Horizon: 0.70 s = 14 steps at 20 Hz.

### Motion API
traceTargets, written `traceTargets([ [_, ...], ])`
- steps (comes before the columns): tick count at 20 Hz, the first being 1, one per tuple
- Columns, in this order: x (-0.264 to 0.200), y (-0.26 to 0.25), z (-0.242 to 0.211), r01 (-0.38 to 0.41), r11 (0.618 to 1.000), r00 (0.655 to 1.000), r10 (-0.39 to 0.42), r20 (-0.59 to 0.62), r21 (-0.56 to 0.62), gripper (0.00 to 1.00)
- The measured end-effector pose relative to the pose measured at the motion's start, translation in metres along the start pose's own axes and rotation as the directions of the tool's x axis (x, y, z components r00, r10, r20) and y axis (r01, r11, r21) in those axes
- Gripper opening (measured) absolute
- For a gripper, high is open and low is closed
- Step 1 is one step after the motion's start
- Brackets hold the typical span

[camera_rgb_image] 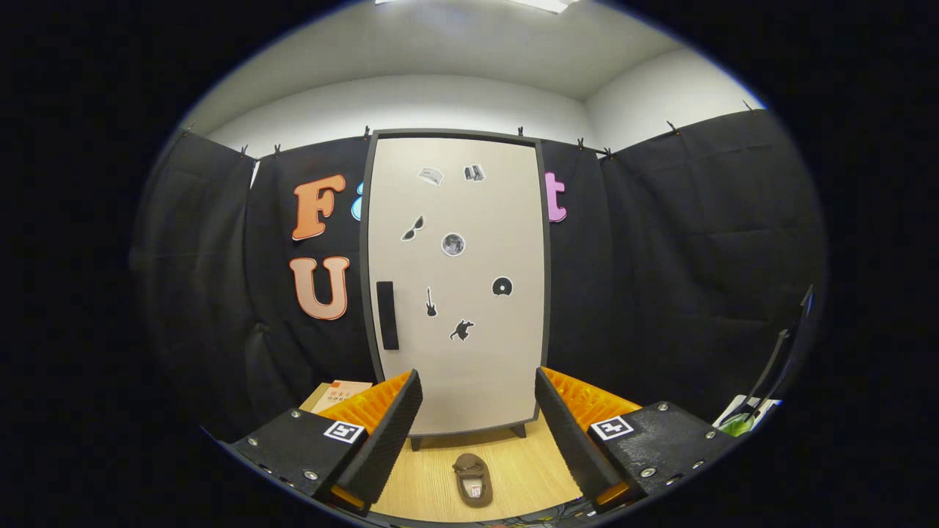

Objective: Open the shoe cabinet door, grab the shoes and put them into the shoe cabinet, then close the shoe cabinet door.

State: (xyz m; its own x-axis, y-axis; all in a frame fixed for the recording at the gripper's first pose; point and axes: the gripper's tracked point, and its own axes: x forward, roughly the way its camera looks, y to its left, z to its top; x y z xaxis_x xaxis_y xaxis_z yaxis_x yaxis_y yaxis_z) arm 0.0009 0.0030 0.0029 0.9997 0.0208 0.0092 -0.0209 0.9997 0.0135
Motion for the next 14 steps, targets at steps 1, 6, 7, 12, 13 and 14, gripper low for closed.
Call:
traceTargets([
  [1, 0.001, 0.002, -0.001, -0.007, 1.000, 1.000, 0.007, -0.001, 0.008, 0.96],
  [6, 0.010, 0.010, -0.001, -0.030, 1.000, 1.000, 0.030, 0.005, 0.004, 0.96],
  [7, 0.011, 0.012, 0.000, -0.036, 0.999, 0.999, 0.036, 0.007, 0.003, 0.96],
  [12, 0.038, 0.034, 0.000, -0.089, 0.996, 0.996, 0.089, 0.001, 0.026, 0.96],
  [13, 0.045, 0.040, 0.001, -0.100, 0.995, 0.995, 0.100, 0.004, 0.029, 0.96],
  [14, 0.051, 0.048, 0.001, -0.113, 0.993, 0.994, 0.113, 0.003, 0.031, 0.96],
])
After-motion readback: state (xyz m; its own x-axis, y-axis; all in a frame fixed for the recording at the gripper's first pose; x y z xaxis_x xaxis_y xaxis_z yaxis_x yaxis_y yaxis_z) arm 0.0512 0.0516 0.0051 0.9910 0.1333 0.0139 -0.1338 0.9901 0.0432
